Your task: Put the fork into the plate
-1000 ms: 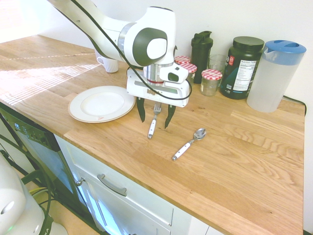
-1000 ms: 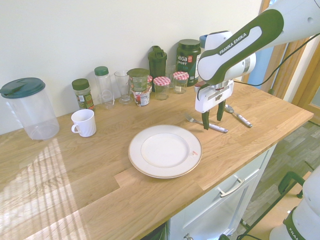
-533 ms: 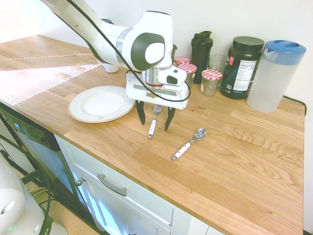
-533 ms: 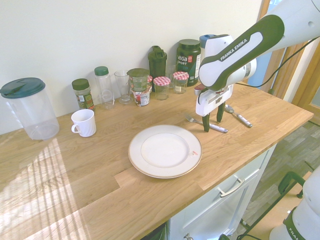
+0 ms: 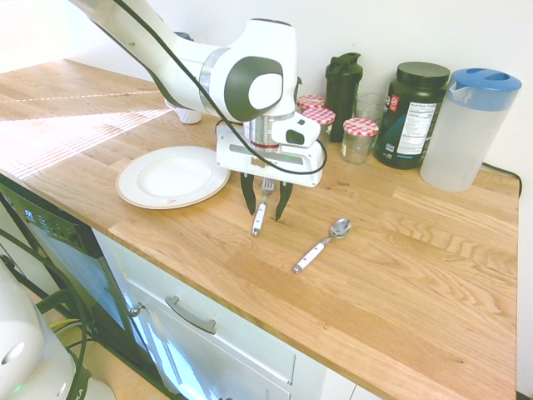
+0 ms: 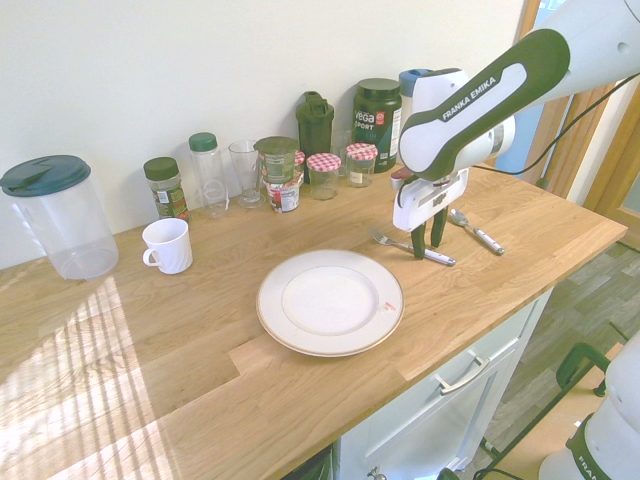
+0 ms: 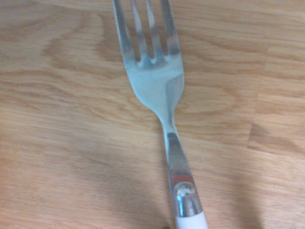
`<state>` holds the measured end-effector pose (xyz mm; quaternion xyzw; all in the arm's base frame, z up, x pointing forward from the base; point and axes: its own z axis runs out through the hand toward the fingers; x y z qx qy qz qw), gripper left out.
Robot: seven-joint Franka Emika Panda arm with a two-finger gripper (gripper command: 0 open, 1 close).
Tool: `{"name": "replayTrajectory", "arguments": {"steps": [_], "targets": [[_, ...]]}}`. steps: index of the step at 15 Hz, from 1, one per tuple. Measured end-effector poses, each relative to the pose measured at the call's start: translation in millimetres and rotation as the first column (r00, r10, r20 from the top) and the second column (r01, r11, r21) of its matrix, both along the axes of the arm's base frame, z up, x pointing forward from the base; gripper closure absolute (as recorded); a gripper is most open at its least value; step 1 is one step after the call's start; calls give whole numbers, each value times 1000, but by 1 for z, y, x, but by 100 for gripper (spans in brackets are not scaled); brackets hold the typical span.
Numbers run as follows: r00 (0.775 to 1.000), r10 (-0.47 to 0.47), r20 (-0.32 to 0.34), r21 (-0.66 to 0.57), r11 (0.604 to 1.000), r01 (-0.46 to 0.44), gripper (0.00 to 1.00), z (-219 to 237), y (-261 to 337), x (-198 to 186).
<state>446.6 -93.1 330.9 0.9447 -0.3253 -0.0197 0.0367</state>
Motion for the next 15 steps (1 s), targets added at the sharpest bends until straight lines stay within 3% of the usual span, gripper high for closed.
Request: {"name": "replayTrajectory", "arguments": {"steps": [11, 15], "targets": [[1000, -1, -1, 0, 1000, 1, 100, 0, 0, 0], [1000, 2, 30, 39, 999, -4, 100, 8, 1, 1]]}}
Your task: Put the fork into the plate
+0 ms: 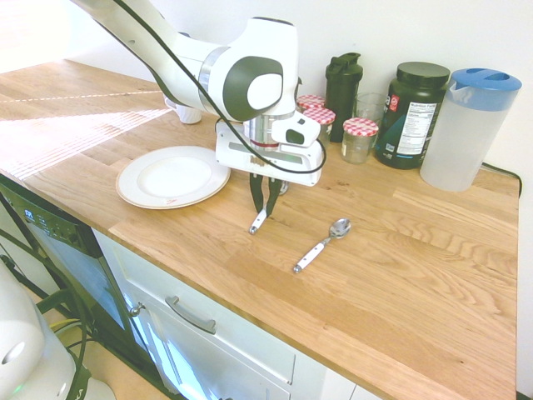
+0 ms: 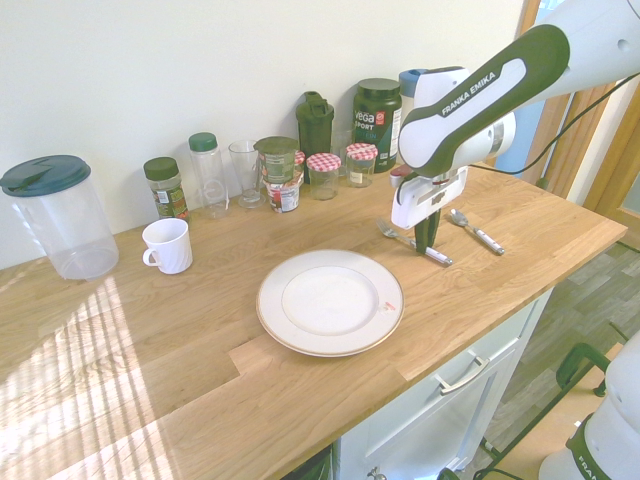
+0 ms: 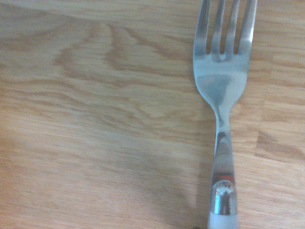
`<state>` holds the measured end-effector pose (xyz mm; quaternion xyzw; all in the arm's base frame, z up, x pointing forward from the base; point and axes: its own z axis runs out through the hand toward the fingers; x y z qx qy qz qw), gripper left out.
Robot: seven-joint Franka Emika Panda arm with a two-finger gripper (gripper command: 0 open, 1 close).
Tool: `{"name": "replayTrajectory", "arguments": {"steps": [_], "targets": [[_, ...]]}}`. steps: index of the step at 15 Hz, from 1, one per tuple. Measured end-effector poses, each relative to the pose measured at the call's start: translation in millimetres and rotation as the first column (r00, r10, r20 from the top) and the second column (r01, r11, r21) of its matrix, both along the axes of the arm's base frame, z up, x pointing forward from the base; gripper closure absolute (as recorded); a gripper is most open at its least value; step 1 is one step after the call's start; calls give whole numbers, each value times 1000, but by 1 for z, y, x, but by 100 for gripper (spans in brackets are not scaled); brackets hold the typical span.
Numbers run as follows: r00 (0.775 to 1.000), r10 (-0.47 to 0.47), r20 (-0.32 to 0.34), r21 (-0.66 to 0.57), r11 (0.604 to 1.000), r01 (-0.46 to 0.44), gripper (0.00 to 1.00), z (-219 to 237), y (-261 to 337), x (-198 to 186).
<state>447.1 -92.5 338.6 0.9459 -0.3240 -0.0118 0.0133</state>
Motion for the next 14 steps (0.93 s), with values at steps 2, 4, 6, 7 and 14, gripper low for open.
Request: {"name": "replayTrajectory", "arguments": {"steps": [2, 4, 6, 7, 14], "targets": [[999, -5, 33, 5, 1000, 5, 100, 12, 1, -5], [998, 1, 60, 5, 1000, -2, 100, 22, 7, -18], [996, 20, 83, -6, 1000, -19, 100, 34, 24, -25], [995, 25, 93, -16, 1000, -24, 100, 40, 36, -26], [991, 90, 96, -95, 992, -81, 100, 69, 148, -6]]}}
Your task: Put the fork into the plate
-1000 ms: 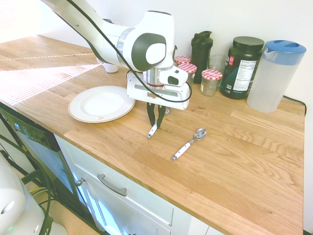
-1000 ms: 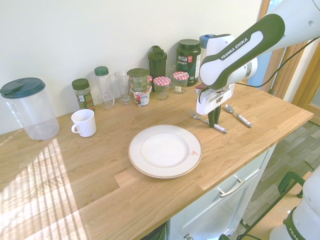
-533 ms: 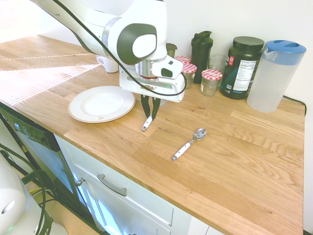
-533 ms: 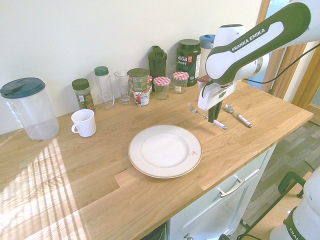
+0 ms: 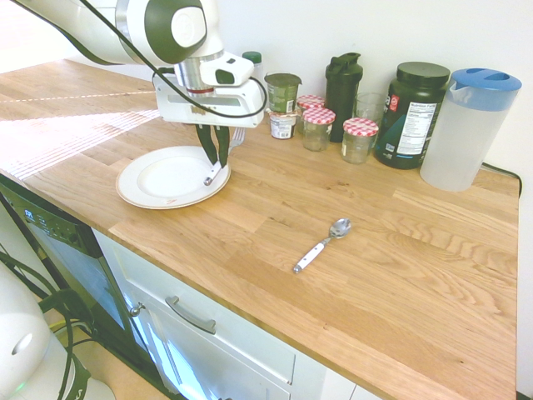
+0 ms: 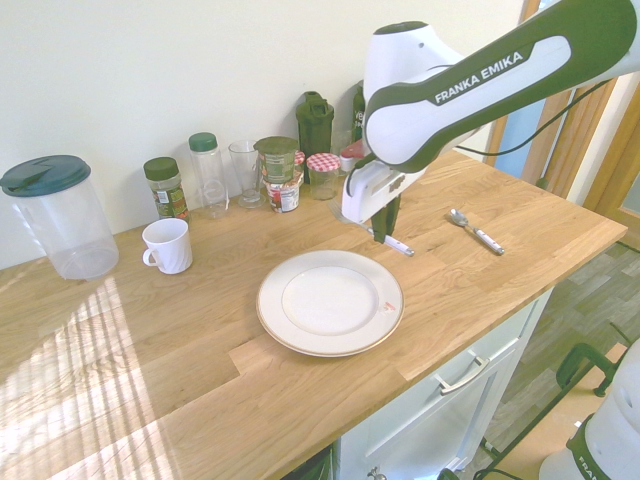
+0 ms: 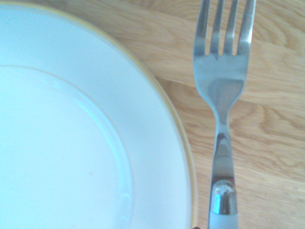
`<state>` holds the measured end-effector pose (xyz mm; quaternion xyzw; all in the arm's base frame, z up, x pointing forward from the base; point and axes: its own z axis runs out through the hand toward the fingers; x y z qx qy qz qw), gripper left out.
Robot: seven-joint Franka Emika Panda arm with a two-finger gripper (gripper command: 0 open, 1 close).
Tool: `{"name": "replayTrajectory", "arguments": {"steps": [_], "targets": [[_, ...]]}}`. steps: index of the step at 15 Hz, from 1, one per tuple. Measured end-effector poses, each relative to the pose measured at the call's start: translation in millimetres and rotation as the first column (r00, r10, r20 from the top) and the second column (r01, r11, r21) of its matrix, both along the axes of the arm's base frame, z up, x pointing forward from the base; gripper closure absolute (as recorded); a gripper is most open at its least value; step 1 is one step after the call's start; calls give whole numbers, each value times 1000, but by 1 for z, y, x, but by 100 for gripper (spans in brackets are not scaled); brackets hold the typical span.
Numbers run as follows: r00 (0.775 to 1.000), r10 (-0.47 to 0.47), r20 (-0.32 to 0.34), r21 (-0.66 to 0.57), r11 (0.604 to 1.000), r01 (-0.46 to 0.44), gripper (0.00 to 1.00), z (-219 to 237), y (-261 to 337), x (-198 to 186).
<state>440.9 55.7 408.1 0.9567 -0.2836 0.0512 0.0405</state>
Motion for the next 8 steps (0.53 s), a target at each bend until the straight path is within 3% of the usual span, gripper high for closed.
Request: {"name": "replayTrajectory", "arguments": {"steps": [8], "targets": [[994, 69, -86, -33, 997, -72, 100, -21, 82, 50]]}}
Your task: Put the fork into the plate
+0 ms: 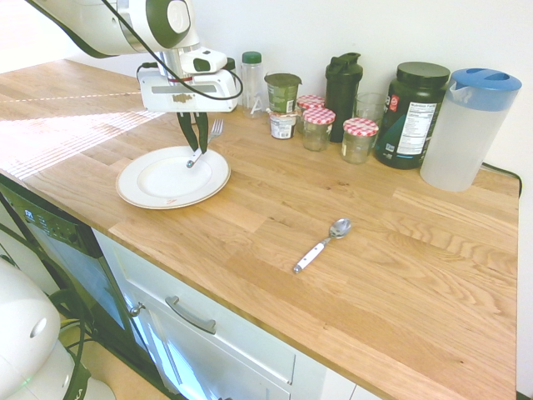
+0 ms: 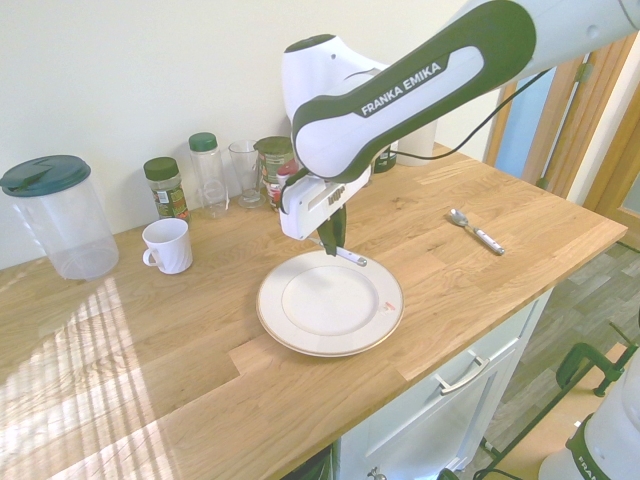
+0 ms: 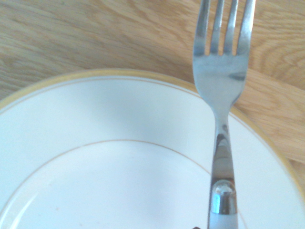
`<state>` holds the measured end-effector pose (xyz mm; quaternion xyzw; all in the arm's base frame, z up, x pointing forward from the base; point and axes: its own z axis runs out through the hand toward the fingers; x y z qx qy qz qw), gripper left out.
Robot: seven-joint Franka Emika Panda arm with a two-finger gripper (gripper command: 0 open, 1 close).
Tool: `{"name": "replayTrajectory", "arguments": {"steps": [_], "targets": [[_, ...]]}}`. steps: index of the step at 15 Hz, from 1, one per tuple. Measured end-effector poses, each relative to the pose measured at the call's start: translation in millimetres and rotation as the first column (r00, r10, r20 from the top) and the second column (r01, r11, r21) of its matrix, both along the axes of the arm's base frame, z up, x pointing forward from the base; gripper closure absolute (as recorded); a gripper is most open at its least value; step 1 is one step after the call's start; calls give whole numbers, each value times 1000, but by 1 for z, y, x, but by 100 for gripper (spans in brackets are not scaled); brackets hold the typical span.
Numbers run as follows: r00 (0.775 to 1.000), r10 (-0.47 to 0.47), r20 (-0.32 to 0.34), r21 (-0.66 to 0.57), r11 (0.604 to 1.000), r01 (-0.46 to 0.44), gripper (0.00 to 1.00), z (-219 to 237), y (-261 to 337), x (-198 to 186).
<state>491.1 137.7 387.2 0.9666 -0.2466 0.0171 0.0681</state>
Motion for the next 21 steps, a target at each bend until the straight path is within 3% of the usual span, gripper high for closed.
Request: {"name": "replayTrajectory", "arguments": {"steps": [4, 12, 13, 21], "targets": [[998, 15, -61, -15, 1000, -16, 100, -32, 17, 1], [996, 18, -89, -19, 1000, -19, 100, -43, 1, -1], [995, 20, -93, -20, 1000, -22, 0, -44, 0, -1], [991, 35, -126, -55, 998, -43, 0, -44, -8, -6]]}}
